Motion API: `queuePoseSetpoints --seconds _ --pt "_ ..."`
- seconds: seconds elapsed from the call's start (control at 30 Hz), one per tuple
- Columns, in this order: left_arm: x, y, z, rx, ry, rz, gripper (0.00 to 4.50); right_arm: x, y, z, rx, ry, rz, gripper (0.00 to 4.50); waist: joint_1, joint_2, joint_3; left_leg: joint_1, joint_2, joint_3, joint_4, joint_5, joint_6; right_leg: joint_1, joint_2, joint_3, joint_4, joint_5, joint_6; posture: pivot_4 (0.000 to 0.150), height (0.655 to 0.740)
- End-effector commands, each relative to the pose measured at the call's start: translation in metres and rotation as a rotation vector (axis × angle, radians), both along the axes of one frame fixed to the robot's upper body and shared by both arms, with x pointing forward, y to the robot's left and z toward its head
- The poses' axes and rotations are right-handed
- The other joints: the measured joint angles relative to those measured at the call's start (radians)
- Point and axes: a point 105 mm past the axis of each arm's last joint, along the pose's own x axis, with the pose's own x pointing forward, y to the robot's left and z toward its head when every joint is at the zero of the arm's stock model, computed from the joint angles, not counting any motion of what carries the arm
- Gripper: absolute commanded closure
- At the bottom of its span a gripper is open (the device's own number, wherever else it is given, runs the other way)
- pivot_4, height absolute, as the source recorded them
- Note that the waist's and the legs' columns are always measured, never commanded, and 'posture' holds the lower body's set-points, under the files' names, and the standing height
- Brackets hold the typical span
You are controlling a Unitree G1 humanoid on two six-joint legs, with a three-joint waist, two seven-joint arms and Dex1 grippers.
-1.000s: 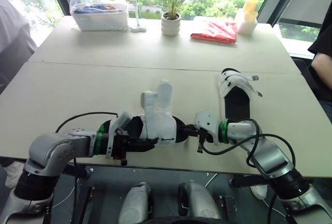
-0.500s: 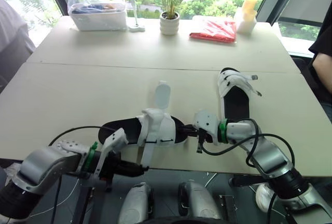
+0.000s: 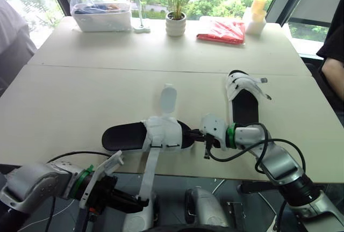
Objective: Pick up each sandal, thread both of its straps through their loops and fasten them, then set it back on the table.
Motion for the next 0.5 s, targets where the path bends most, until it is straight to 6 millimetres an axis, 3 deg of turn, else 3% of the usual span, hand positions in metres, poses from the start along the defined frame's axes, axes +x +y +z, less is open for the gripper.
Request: queuePoseSetpoints --seconds 0.03,0.27,0.5 --pt "0.031 -0.009 0.026 -0.145 0.023 0.14 4.46 -0.015 -0.013 -0.042 -0.118 0.148 -0.003 4.5 0.003 0.0 0.0 0.001 0.0 0.0 0.0 0.0 0.0 0.001 0.0 0.0 0.0 0.0 0.0 0.15 0.7241" --pt "0.082 -0.017 0.088 -0.407 0.072 0.323 4.46 -0.014 -0.014 -0.049 -0.144 0.144 0.008 4.5 -0.001 -0.006 -0.001 0.0 0.0 -0.001 0.001 -0.001 0.002 0.002 0.0 -0.001 0.0 -0.001 0.003 0.15 0.7241" --pt "0.151 -0.008 0.105 -0.459 0.052 0.594 4.46 -0.011 -0.011 -0.051 -0.135 0.137 0.01 4.5 -0.004 -0.009 -0.001 0.001 0.0 0.0 0.002 0.0 0.001 0.007 0.0 -0.001 0.003 -0.001 0.003 0.15 0.7241"
